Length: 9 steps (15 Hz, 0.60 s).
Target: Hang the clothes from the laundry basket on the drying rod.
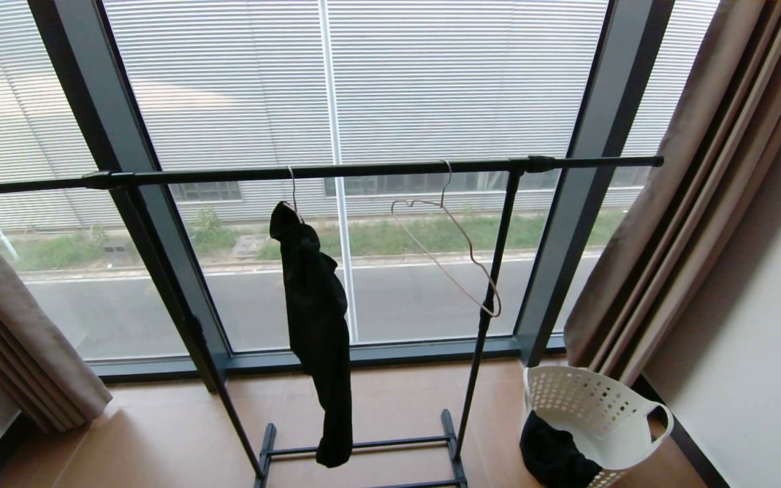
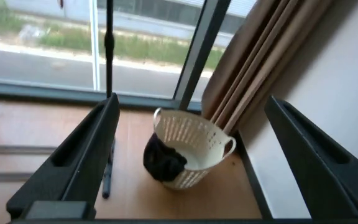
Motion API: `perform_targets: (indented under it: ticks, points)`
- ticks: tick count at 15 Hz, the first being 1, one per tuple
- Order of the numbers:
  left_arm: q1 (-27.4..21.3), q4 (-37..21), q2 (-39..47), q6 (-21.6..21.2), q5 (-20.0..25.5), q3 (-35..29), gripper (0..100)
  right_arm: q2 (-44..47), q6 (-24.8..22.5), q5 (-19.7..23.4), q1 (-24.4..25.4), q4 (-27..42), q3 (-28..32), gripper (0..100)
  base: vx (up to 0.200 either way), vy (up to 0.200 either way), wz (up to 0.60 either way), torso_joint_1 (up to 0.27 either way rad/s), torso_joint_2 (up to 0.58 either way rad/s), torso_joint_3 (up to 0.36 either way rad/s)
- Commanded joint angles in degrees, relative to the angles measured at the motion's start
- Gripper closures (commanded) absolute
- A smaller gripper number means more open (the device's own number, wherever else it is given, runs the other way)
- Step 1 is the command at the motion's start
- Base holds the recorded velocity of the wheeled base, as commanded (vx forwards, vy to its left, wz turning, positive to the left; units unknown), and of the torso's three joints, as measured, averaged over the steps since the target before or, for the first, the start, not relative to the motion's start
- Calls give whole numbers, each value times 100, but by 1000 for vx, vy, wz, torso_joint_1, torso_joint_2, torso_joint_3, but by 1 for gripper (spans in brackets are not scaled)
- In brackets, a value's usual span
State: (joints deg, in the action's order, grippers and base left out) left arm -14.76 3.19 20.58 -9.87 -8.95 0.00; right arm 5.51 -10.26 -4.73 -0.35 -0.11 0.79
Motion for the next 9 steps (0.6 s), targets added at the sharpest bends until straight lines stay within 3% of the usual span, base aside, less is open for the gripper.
perform_targets:
  ticks: [1, 4, 7, 9]
  points:
    - [422, -65, -880, -50, 7, 0, 0, -366, 7, 157, 35, -15, -9, 0, 0, 0, 0, 0, 0, 0]
    - [430, 23, -1548, -15, 7, 0, 0, -551, 16, 253, 35, -24, -18, 0, 0, 0, 0, 0, 0, 0]
    - [518, 630, -1539, 82, -371, 0, 0, -551, 271, 262, 35, -7, -44, 0, 0, 0, 0, 0, 0, 0]
    - [1248, 401, -1478, 65, -397, 0, 0, -551, 323, 262, 35, 2, -44, 0, 0, 0, 0, 0, 0, 0]
